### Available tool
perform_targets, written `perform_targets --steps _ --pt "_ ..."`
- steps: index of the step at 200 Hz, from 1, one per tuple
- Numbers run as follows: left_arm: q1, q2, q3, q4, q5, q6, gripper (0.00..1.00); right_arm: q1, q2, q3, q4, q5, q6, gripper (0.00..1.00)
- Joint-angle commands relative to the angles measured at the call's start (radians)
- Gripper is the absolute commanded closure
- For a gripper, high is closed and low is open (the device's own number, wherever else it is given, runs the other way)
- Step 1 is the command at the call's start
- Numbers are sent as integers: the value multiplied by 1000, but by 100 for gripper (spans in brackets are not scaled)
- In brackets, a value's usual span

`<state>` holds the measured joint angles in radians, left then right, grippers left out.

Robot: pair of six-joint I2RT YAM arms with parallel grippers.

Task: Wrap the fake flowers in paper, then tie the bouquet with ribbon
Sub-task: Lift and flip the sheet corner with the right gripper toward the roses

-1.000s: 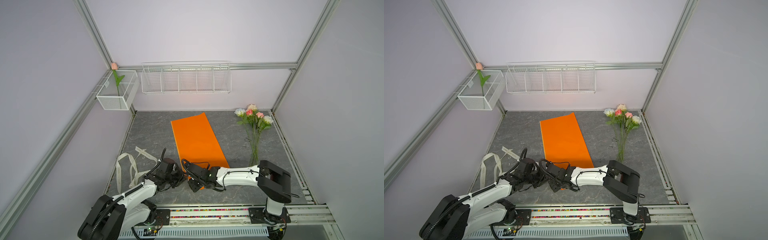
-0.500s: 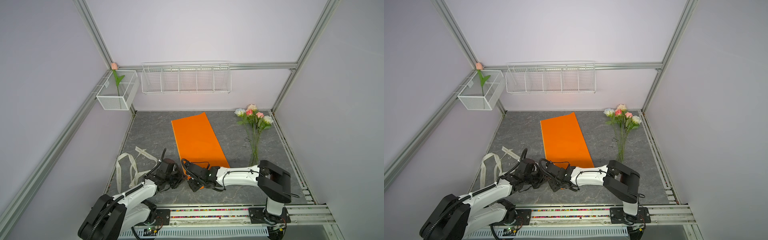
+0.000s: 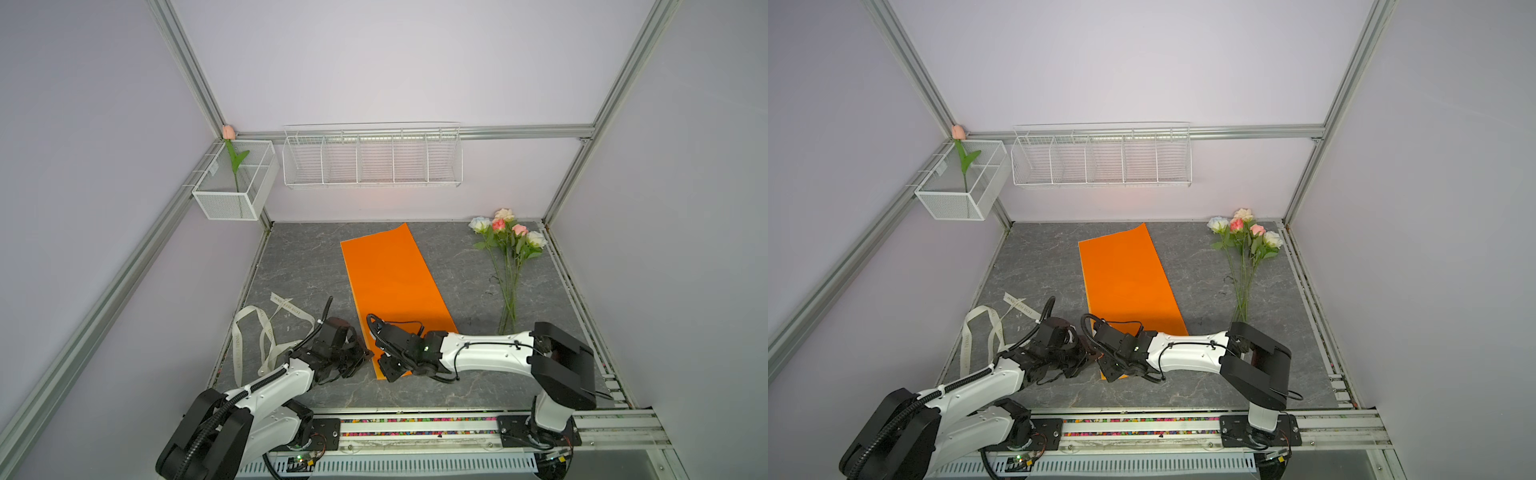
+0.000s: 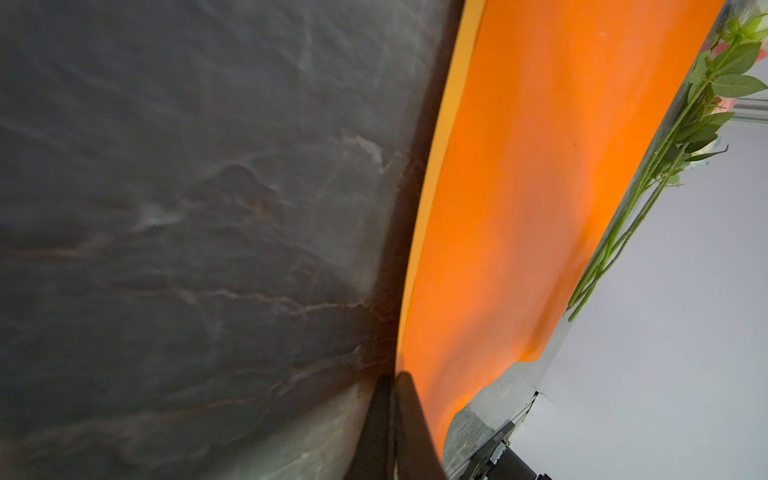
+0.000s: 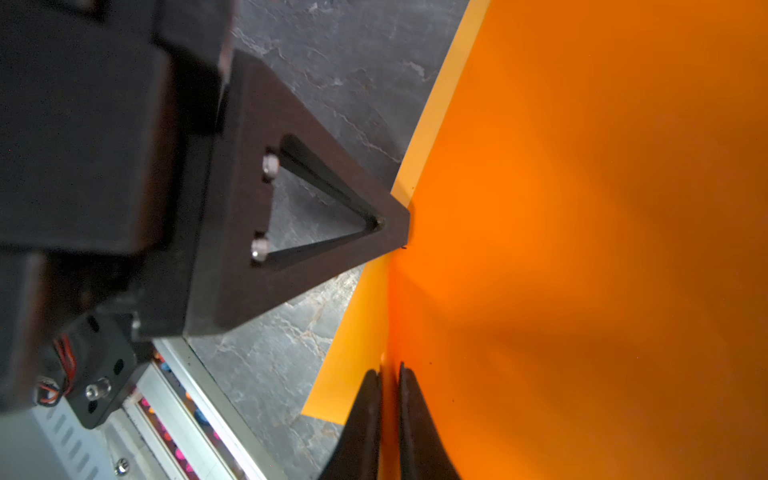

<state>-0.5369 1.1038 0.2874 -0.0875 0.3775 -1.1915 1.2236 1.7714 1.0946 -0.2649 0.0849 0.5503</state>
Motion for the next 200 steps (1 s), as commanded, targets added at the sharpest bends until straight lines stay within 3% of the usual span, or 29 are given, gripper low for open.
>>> perform_targets --steps 1,48,128,156,200 --pt "-2 4 -2 0 -15 17 100 -5 -16 -11 -17 17 14 89" --pt "-2 -14 0 -43 -43 41 100 -32 -43 10 -84 85 32 92" --pt "0 -170 53 -273 -211 99 100 -154 -198 -8 -185 159 40 94" --pt "2 -228 58 -340 -269 140 100 -266 -284 -55 -262 221 50 94" --pt "1 -262 50 -375 -258 144 100 -556 -413 -181 -288 199 -5 94"
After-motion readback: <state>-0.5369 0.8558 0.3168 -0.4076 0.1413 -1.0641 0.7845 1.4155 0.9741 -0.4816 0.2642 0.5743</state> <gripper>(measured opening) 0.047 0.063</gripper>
